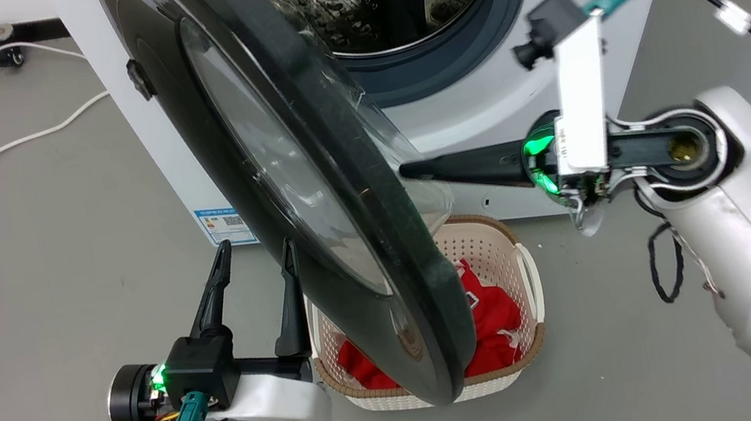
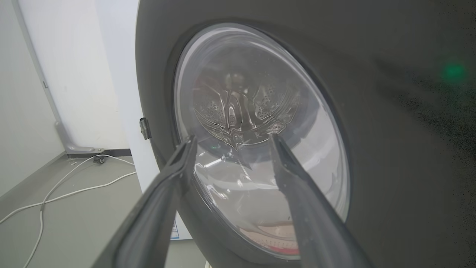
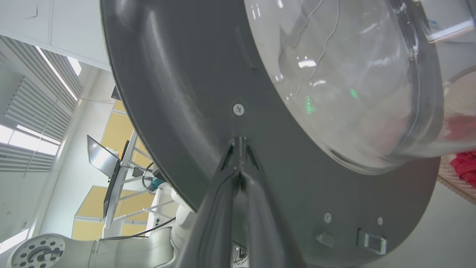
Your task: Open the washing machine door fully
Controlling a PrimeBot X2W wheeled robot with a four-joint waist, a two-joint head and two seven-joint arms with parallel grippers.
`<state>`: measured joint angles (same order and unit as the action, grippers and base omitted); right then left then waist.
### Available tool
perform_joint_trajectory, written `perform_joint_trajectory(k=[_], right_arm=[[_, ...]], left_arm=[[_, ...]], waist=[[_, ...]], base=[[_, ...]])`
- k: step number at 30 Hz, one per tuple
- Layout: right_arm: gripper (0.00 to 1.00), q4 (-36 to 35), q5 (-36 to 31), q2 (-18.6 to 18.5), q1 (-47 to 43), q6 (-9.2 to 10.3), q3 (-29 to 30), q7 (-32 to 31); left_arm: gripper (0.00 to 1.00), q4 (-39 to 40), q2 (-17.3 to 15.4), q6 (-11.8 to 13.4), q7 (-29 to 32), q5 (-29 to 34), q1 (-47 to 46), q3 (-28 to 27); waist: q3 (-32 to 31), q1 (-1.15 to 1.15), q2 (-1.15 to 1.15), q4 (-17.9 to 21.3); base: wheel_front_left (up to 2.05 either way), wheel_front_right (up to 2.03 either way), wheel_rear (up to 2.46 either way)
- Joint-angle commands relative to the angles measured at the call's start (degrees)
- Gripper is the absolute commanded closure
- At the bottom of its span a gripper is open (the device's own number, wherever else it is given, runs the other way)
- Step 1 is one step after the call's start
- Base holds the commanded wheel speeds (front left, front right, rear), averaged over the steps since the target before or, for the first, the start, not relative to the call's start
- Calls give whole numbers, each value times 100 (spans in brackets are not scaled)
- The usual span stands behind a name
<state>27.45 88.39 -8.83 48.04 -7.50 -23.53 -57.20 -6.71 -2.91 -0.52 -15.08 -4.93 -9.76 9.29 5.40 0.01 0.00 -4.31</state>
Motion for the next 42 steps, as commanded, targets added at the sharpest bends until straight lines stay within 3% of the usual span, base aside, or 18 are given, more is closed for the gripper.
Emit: perform_joint_trajectory(k=[1, 9, 18, 20, 21, 26, 29, 32, 37, 42], right_arm=[[100, -46, 5, -15, -181, 2, 116, 180], [100, -344, 537, -56, -1279, 2, 1216, 1452], [100, -869, 1033, -68, -2868, 2, 2094, 2405], [40, -992, 1139, 25, -3201, 2, 2231, 2621], [0, -1055, 1169, 69, -3353, 2, 2273, 2712], [0, -1367, 1007, 260, -3945, 2, 2417, 3383], [0, -1601, 532, 308, -4185, 2, 2444, 4011], [0, -1761, -371, 252, -4344, 2, 2344, 4776], [0, -1838, -2253, 93, -4370, 2, 2188, 6056], [0, -1924, -4333, -3, -4263, 2, 2346, 6922]], left_arm=[[0, -8, 4, 3, -13, -40, 42, -2], [0, -56, 4, 40, -13, -56, 258, -109], [0, -92, 3, 49, -13, -44, 525, -286], [0, -90, 3, 54, -13, -35, 567, -333], [0, -89, 4, 58, -13, -32, 599, -348], [0, -107, 4, 51, -13, -42, 669, -410], [0, -115, 3, 56, -13, -76, 697, -436], [0, -122, 4, 57, -13, -85, 694, -447], [0, -125, 4, 52, -13, -79, 651, -460], [0, -122, 4, 52, -13, -58, 608, -461]], waist=[[-31, -1, 0, 7], [-303, -1, 0, 98], [-507, -1, 0, 297], [-532, -1, 0, 348], [-540, -1, 0, 376], [-566, -1, 0, 466], [-571, -1, 0, 493], [-566, -1, 0, 512], [-554, -1, 0, 533], [-564, -1, 0, 533]], base=[[0, 0, 0], [0, 0, 0], [0, 0, 0], [0, 0, 0], [0, 0, 0], [0, 0, 0], [0, 0, 0], [0, 0, 0], [0, 0, 0], [0, 0, 0]])
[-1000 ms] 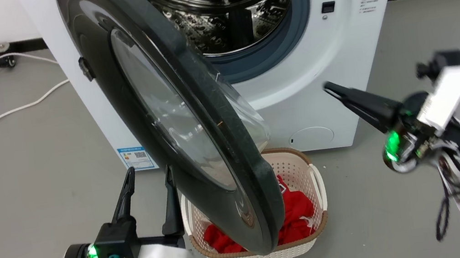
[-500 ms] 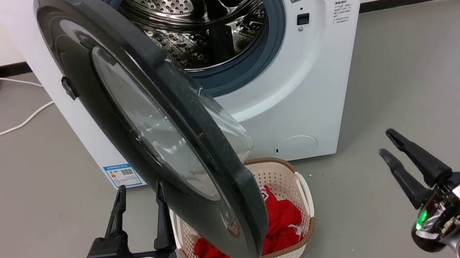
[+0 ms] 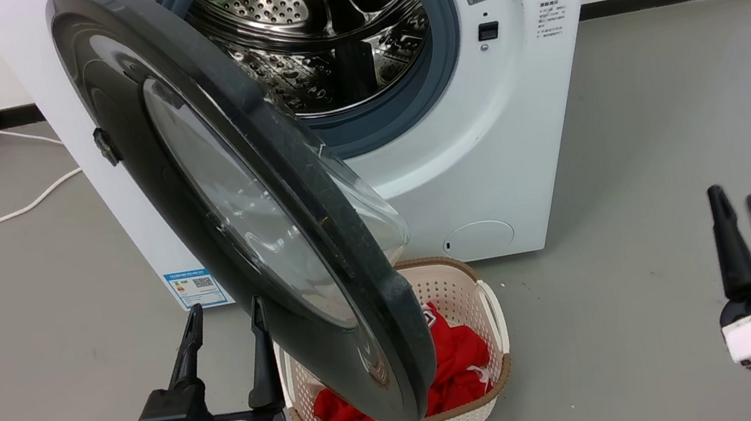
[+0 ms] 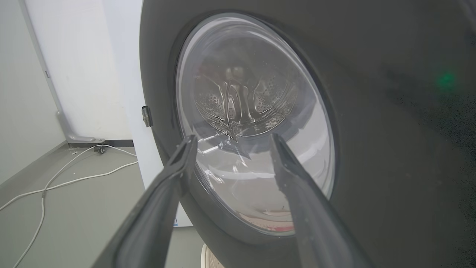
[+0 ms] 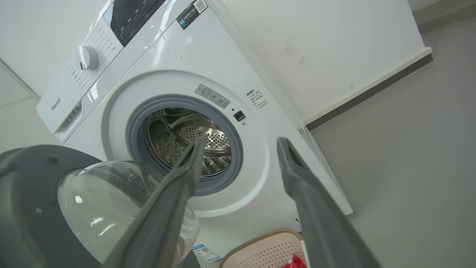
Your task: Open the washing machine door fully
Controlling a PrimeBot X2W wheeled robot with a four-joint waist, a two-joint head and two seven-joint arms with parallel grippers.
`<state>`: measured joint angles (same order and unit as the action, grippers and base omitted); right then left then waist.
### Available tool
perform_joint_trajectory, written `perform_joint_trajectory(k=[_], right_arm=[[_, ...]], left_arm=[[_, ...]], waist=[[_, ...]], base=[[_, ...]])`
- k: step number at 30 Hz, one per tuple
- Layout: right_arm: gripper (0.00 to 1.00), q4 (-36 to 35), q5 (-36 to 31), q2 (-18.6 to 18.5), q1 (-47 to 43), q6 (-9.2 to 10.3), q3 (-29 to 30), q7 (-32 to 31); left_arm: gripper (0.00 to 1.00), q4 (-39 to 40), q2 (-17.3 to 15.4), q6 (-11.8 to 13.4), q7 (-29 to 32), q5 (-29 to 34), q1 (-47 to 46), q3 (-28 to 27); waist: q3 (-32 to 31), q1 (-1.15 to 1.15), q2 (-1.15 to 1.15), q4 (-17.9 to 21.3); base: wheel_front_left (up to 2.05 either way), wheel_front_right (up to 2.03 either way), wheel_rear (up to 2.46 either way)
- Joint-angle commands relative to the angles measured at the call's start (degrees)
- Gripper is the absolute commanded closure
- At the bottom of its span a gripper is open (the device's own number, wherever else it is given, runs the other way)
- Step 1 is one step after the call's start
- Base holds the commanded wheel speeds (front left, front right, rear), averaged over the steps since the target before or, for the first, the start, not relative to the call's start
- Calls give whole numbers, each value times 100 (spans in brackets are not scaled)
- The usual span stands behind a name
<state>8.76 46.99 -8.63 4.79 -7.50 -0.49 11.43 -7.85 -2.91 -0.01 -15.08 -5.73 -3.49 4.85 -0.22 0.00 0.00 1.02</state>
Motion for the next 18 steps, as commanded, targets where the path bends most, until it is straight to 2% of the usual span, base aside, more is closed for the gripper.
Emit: perform_joint_trajectory(k=[1, 5, 9, 13, 18], right_arm=[[0, -114, -661, 9, 78, 2, 121, 144], [0, -571, -2577, 195, 32, 2, 440, 296], [0, -1032, -3856, 431, -192, 2, 472, 322], [0, -1119, -4542, 535, -365, 3, 387, 297], [0, -816, -4666, 583, -613, 3, 350, 320]], left_arm=[[0, -4, 4, 3, -13, 23, -23, -18], [0, 4, 4, 10, -13, 9, -25, -36], [0, 15, 4, 8, -13, 26, -11, -57], [0, 10, 4, -14, -13, 53, -12, -67], [0, -3, 4, -26, -13, 58, -57, -53]], waist=[[-4, 0, 0, -1], [-15, 0, 0, 0], [-15, 0, 0, 21], [-12, 0, 0, 49], [-15, 0, 0, 35]], base=[[0, 0, 0], [0, 0, 0], [0, 0, 0], [0, 0, 0], [0, 0, 0]])
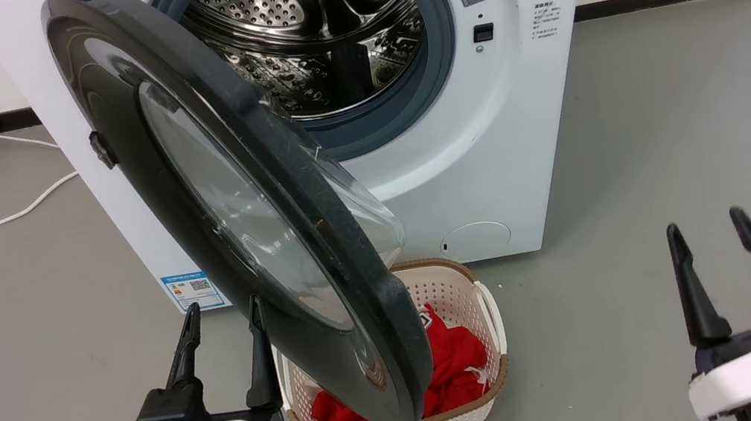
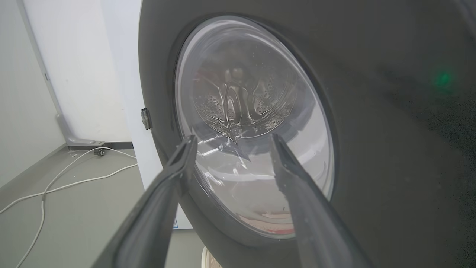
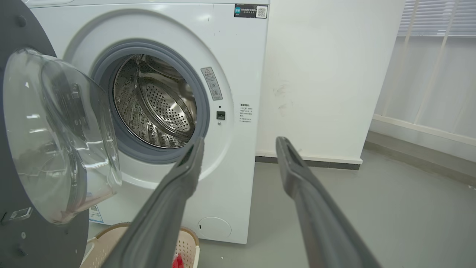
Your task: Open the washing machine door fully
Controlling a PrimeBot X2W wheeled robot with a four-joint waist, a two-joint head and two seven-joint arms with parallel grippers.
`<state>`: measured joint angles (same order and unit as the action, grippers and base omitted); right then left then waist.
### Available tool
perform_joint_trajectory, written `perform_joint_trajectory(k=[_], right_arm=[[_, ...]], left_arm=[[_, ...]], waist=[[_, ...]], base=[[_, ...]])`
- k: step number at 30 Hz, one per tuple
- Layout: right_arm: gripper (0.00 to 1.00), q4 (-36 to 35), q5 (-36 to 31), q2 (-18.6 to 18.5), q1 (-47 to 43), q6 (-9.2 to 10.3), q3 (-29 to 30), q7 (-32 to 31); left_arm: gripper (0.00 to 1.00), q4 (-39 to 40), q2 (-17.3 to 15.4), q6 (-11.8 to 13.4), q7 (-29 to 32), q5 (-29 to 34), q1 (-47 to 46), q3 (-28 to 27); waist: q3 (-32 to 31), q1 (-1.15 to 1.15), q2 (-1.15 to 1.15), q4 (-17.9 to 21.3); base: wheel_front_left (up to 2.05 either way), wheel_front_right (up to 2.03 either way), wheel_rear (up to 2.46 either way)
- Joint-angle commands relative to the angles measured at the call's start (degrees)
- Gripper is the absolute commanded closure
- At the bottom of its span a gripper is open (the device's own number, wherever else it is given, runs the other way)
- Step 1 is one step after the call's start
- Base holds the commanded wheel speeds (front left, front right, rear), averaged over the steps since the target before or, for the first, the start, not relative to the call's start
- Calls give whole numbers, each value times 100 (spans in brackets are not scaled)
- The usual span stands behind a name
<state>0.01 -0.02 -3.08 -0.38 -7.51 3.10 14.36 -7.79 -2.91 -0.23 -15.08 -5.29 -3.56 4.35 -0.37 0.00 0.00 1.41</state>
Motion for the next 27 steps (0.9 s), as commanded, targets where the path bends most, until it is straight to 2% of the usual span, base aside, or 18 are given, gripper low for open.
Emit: perform_joint_trajectory(k=[1, 6, 14, 15, 16, 17, 27], right_arm=[[0, 143, 88, 29, -124, 4, -11, 31], [0, 512, 263, 29, -152, 4, 1, 62], [0, 695, 313, 30, 58, 4, 1, 85], [0, 701, 320, 30, 67, 4, 1, 87], [0, 700, 322, 30, 70, 4, -4, 88], [0, 687, 325, 30, 69, 4, -6, 88], [0, 688, 394, 31, 51, 4, -21, 85]], left_arm=[[0, -11, 4, -7, -13, 20, -54, -3], [0, -14, 4, -12, -13, 48, -51, -9], [0, 13, 4, 5, -13, 33, 9, -9], [29, 10, 4, 5, -13, 17, 8, -11], [80, 10, 4, 6, -13, 12, 4, -9], [100, 12, 4, 5, -13, 13, -3, -6], [100, 289, 3, 24, -13, -55, -110, -56]], waist=[[-1, 0, 0, -7], [5, 0, 0, 4], [13, 0, 0, 49], [16, 0, 0, 52], [18, 0, 0, 53], [22, 0, 0, 52], [37, 0, 0, 38]], base=[[0, 0, 0], [0, 0, 0], [0, 0, 0], [0, 0, 0], [0, 0, 0], [0, 0, 0], [0, 0, 0]])
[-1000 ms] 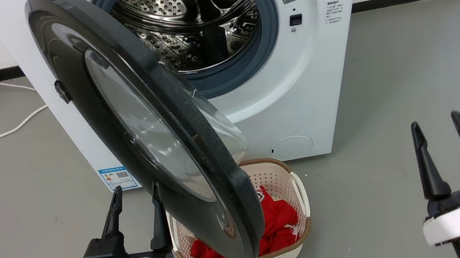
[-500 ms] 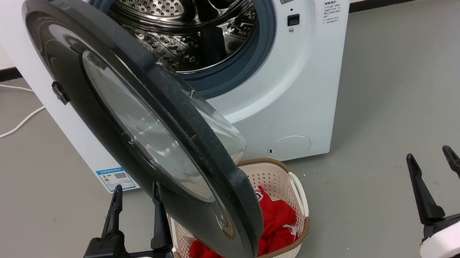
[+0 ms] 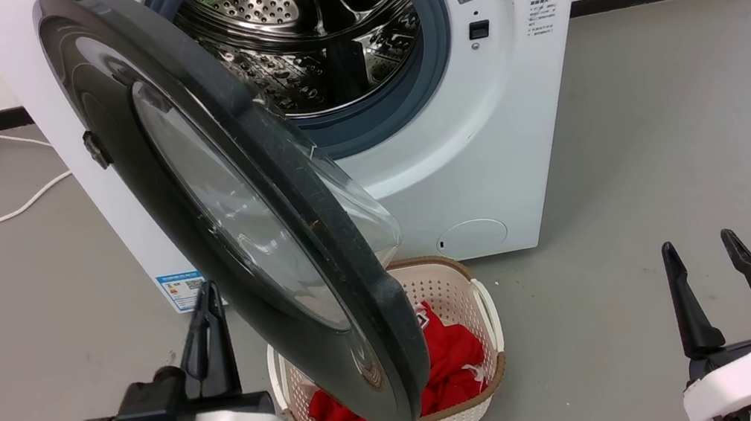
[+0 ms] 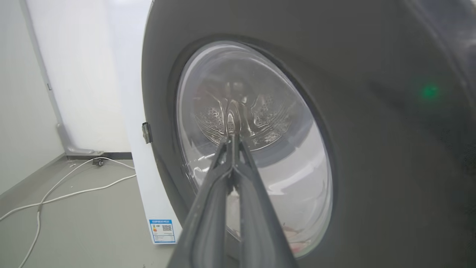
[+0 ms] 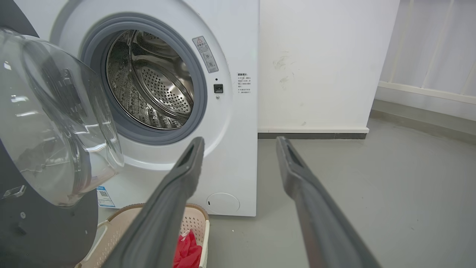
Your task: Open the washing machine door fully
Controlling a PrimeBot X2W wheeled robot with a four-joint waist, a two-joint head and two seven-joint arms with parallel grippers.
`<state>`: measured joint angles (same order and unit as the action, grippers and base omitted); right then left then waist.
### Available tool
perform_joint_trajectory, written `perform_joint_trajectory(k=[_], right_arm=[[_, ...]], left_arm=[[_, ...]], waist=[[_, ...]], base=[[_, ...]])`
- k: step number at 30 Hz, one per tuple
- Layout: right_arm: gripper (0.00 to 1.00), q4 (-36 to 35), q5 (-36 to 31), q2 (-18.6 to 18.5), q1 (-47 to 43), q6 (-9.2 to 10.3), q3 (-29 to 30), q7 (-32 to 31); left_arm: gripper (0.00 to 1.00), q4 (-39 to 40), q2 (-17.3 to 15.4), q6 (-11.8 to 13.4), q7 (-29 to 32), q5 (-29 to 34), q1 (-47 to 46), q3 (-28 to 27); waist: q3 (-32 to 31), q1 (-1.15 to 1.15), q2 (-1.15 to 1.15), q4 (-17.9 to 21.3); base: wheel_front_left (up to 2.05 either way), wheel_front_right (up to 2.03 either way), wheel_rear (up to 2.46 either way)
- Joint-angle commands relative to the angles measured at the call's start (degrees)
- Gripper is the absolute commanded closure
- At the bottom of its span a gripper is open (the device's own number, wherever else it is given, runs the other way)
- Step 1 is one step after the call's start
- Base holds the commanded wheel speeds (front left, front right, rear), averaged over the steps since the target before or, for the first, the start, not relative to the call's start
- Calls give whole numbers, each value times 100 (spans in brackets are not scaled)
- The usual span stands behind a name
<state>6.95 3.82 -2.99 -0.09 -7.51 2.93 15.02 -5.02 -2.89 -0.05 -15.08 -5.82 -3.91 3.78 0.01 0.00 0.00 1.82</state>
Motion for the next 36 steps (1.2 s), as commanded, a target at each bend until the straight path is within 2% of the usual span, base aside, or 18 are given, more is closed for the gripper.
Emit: perform_joint_trajectory(k=[1, 10, 11, 19, 23, 29, 36], right_arm=[[0, -4, 12, 22, 18, 4, -3, 19], [0, 8, 56, 21, -16, 4, 33, 19], [0, 6, 57, 21, -7, 4, 19, 18], [0, 16, 67, 22, 17, 4, -13, 16], [0, 33, 84, 22, 14, 4, -17, 16], [0, 61, 110, 22, -13, 4, -24, 16], [0, 71, 87, 21, -51, 4, 28, 16]], left_arm=[[100, 84, 3, 11, -13, -21, -87, -12], [100, 1137, 3, -20, -13, -24, -342, -99], [100, 1659, 3, -45, -14, -37, -498, -88], [100, 3194, 2, -34, -8, -97, -970, 184], [100, 3718, 3, -93, -7, -103, -1077, 472], [100, 3872, 2, -300, -7, -193, -784, 1190], [100, 3180, -177, -579, 14, -267, -72, 2177]], waist=[[-1, 0, 0, -6], [-5, 0, 0, -44], [4, 0, 0, -47], [22, 0, 0, -29], [22, 0, 0, -10], [-1, 0, 0, 27], [-1, 0, 0, 10]], base=[[0, 0, 0], [0, 0, 0], [0, 0, 0], [0, 0, 0], [0, 0, 0], [0, 0, 0], [0, 0, 0]])
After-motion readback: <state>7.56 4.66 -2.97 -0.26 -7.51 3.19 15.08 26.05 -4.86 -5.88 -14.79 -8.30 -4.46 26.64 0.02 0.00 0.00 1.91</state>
